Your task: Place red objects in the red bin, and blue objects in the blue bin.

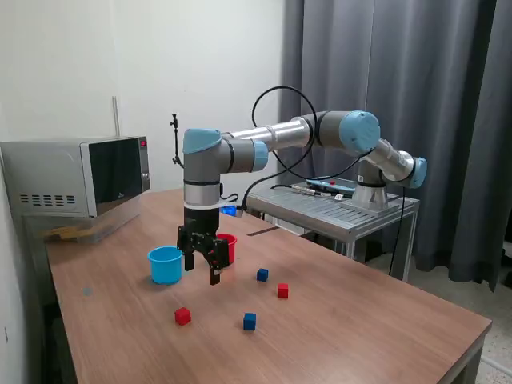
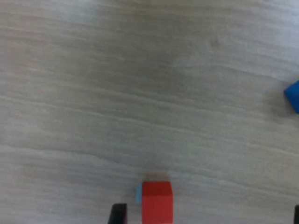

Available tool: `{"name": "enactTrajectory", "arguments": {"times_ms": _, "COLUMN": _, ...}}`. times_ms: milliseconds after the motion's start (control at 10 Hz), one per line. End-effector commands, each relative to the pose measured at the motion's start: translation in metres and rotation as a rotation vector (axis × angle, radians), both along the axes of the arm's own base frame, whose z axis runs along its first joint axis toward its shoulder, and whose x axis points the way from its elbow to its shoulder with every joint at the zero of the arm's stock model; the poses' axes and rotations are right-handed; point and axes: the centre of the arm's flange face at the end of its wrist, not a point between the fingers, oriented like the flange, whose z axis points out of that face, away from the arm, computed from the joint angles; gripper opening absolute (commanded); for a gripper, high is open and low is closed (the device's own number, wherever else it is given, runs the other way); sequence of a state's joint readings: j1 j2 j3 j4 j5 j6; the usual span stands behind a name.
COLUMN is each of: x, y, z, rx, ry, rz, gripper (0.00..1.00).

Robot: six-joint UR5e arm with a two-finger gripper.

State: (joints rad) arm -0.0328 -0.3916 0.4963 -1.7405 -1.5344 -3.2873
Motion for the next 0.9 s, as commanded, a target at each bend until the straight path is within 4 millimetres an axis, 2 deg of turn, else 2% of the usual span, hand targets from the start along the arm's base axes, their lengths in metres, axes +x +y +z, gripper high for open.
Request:
{"name": "enactTrajectory", "arguments": {"times_ms": 0, "x": -0.006, "y": -0.004, "z": -0.011, "rx": -0.001, "ry": 0.004, "rz": -0.035, "gripper": 1.00}}
{"name": "enactTrajectory", "arguments": {"times_ms": 200, "x": -0.008, "y": -0.004, "z": -0.020, "rx": -0.005, "ry": -0.001, "rz": -0.092, "gripper": 1.00}}
{"name": "enactTrajectory", "arguments": {"times_ms": 500, "x": -0.010, "y": -0.007, "z": -0.042, "rx": -0.005, "ry": -0.015, "rz": -0.088, "gripper": 1.00}}
{"name": "enactTrajectory", "arguments": {"times_ms": 600, "x": -0.010, "y": -0.011, "z": -0.055, "rx": -0.004, "ry": -0.028, "rz": -0.079, "gripper": 1.00}}
{"name": "enactTrajectory", "arguments": {"times_ms": 800, "x": -0.009, "y": -0.020, "z": -0.062, "rx": -0.004, "ry": -0.035, "rz": -0.039, "gripper": 1.00}}
